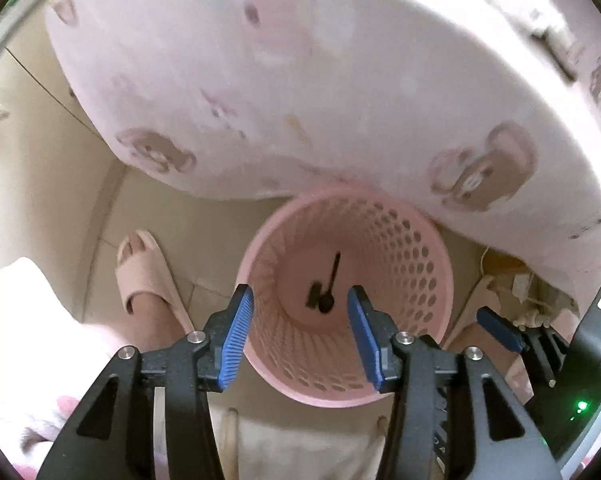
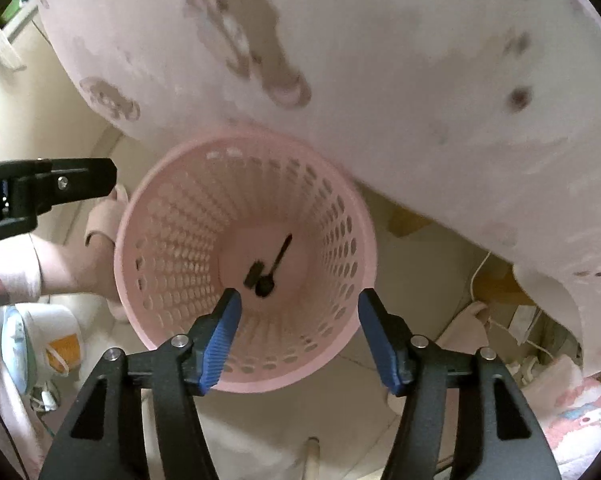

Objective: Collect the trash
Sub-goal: 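Raise both open tools back toward the items on the chair seat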

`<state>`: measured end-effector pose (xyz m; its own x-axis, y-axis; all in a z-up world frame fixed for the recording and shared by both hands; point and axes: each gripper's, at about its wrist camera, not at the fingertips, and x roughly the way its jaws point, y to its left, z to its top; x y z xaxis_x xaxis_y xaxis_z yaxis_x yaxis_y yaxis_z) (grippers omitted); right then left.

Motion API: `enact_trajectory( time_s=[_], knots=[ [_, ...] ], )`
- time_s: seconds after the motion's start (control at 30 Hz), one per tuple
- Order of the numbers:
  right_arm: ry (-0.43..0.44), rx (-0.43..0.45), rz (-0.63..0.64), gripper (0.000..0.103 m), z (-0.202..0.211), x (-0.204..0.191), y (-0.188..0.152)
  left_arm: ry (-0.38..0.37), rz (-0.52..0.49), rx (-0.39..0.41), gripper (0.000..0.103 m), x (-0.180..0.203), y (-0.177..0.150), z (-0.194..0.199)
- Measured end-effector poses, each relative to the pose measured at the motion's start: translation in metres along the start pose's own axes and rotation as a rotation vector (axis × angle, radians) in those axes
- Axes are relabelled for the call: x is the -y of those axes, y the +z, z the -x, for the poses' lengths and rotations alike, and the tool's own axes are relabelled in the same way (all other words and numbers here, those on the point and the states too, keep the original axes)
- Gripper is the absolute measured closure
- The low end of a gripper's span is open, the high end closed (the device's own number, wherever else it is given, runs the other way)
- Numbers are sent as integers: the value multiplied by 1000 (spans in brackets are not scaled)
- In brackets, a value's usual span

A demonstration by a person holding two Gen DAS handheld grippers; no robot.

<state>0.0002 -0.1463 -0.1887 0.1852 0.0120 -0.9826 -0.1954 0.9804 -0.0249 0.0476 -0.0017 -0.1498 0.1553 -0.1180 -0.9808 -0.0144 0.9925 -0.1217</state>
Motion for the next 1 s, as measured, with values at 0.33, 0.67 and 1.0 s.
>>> enact_trajectory(
  time_s=[0.33,0.67,1.0],
  knots=[
    [-6,211,-29,31,69,4,4,72,-58,387,43,1,-1,89],
    [-66,471,76,23,132,-12,-5,92,-69,690,20,4,-15,141],
    [-43,620,-16,22,179,13,-10,275,-25,1015,7,10,-26,175]
  ],
)
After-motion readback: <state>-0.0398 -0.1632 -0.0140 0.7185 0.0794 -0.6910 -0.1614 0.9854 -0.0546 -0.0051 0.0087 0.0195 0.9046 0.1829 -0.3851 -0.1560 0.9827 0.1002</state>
